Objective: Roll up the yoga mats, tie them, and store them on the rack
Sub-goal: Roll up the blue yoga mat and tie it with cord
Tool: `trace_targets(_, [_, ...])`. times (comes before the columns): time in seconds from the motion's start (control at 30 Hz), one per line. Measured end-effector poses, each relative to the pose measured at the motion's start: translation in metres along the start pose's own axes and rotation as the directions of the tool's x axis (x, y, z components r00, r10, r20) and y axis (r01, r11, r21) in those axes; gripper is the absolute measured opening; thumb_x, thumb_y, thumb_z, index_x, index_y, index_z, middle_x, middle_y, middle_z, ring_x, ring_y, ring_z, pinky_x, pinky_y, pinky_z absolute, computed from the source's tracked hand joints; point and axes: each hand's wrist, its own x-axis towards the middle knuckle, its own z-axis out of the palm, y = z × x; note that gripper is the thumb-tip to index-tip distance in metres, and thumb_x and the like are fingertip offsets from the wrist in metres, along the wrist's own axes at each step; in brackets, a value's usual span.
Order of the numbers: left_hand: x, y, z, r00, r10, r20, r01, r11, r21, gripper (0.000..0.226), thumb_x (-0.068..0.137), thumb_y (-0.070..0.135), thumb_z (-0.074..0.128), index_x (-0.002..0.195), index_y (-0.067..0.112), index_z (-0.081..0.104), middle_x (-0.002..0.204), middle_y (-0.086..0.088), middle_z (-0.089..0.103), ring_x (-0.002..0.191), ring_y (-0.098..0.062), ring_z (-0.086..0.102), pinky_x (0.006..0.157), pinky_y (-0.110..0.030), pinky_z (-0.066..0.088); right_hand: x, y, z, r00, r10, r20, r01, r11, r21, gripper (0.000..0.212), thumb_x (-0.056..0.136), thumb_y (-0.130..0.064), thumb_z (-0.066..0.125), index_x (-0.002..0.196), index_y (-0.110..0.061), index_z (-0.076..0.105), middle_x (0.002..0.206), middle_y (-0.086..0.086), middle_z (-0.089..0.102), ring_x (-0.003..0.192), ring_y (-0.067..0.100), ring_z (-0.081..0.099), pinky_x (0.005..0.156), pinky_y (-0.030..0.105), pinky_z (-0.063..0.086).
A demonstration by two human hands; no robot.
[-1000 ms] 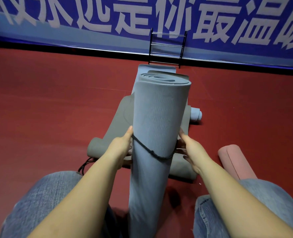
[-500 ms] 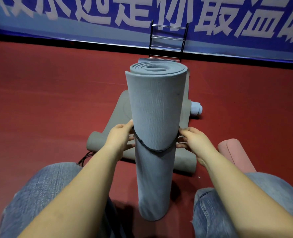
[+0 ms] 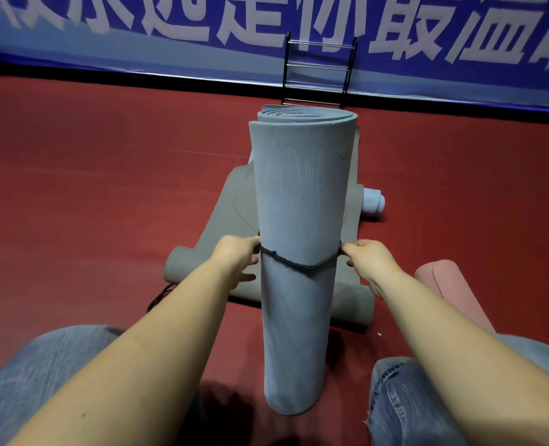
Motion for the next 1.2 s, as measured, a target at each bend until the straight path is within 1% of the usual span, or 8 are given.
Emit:
trace_targets(0.1, [0.011, -0.017, 0.004, 0.996, -0.089, 0.004, 0.089, 0.995, -0.033, 0.015, 0.091, 0.016, 0.056, 0.098, 0.008, 0.066, 0.106, -0.003, 0.064, 0.095, -0.018, 0.058, 0.079, -0.043, 0.049, 0.01, 0.01, 0.009, 0.999, 0.04, 0.011, -0.04, 0.998, -0.05, 0.021, 0.09, -0.015, 0.058, 0.071, -0.007, 0.055, 0.066, 0.006, 0.049, 0.064, 0.02, 0.045, 0.053, 0.027, 0.029])
trace_targets(0.37, [0.032, -0.06, 0.009, 0.976, -0.218, -0.021, 0.218, 0.976, -0.013, 0.017, 0.089, 0.011, 0.054, 0.073, 0.01, 0.059, 0.087, -0.006, 0.061, 0.088, -0.024, 0.059, 0.078, -0.046, 0.047, 0.019, 0.061, 0.035, 0.986, 0.163, 0.038, -0.164, 0.987, 0.005, 0.028, 0.091, -0.014, 0.057, 0.065, -0.011, 0.047, 0.067, 0.007, 0.046, 0.067, 0.018, 0.043, 0.053, 0.027, 0.028])
trace_targets(0.53, [0.04, -0.085, 0.017, 0.965, -0.26, -0.021, 0.26, 0.965, 0.037, 0.015, 0.091, 0.015, 0.051, 0.087, 0.005, 0.063, 0.089, -0.002, 0.061, 0.092, -0.021, 0.056, 0.079, -0.045, 0.045, 0.017, 0.088, 0.046, 0.983, 0.182, 0.021, -0.183, 0.983, 0.02, 0.023, 0.092, -0.01, 0.055, 0.07, -0.009, 0.049, 0.066, 0.007, 0.043, 0.062, 0.014, 0.034, 0.044, 0.021, 0.025])
trace_targets(0.73, [0.041, -0.1, 0.014, 0.976, -0.206, -0.071, 0.216, 0.958, 0.188, 0.021, 0.092, 0.016, 0.047, 0.093, -0.001, 0.06, 0.107, -0.018, 0.06, 0.104, -0.035, 0.058, 0.065, -0.036, 0.048, 0.019, 0.095, 0.048, 0.982, 0.185, 0.034, -0.185, 0.983, -0.009, 0.027, 0.091, -0.01, 0.056, 0.066, -0.012, 0.049, 0.062, 0.001, 0.046, 0.061, 0.013, 0.037, 0.052, 0.025, 0.029])
trace_targets(0.87, [0.035, -0.101, 0.017, 0.976, -0.216, -0.003, 0.216, 0.972, 0.092, 0.016, 0.096, 0.016, 0.046, 0.086, 0.009, 0.057, 0.1, -0.008, 0.056, 0.091, -0.025, 0.055, 0.075, -0.039, 0.048, 0.017, 0.094, 0.051, 0.974, 0.21, 0.079, -0.214, 0.976, 0.04, 0.031, 0.093, -0.012, 0.053, 0.064, -0.015, 0.044, 0.059, 0.001, 0.04, 0.058, 0.012, 0.035, 0.055, 0.026, 0.029])
trace_targets(0.97, [0.029, -0.096, 0.016, 0.959, -0.282, 0.028, 0.282, 0.959, -0.002, 0.019, 0.094, 0.025, 0.051, 0.082, 0.014, 0.059, 0.09, -0.003, 0.056, 0.077, -0.018, 0.054, 0.07, -0.037, 0.05, 0.015, 0.093, 0.048, 0.964, 0.223, 0.147, -0.236, 0.969, 0.077, 0.022, 0.092, -0.018, 0.052, 0.07, -0.016, 0.048, 0.068, 0.005, 0.044, 0.073, 0.017, 0.041, 0.073, 0.028, 0.033])
trace_targets(1.1, [0.022, -0.089, 0.008, 0.916, -0.39, 0.095, 0.393, 0.92, -0.007, 0.025, 0.089, 0.036, 0.054, 0.093, 0.012, 0.058, 0.111, -0.009, 0.05, 0.104, -0.029, 0.05, 0.071, -0.044, 0.048, 0.012, 0.092, 0.047, 0.95, 0.238, 0.202, -0.275, 0.945, 0.178, 0.019, 0.088, -0.01, 0.054, 0.072, -0.019, 0.046, 0.074, 0.003, 0.049, 0.075, 0.015, 0.044, 0.07, 0.029, 0.035])
trace_targets(1.2, [0.022, -0.083, 0.001, 0.885, -0.415, 0.211, 0.447, 0.884, -0.139, 0.03, 0.085, 0.042, 0.051, 0.083, 0.013, 0.056, 0.109, -0.01, 0.048, 0.099, -0.03, 0.048, 0.069, -0.045, 0.048, 0.01, 0.088, 0.045, 0.933, 0.256, 0.252, -0.324, 0.903, 0.282, 0.013, 0.09, -0.011, 0.047, 0.08, -0.019, 0.049, 0.078, 0.002, 0.056, 0.076, 0.017, 0.055, 0.079, 0.032, 0.037])
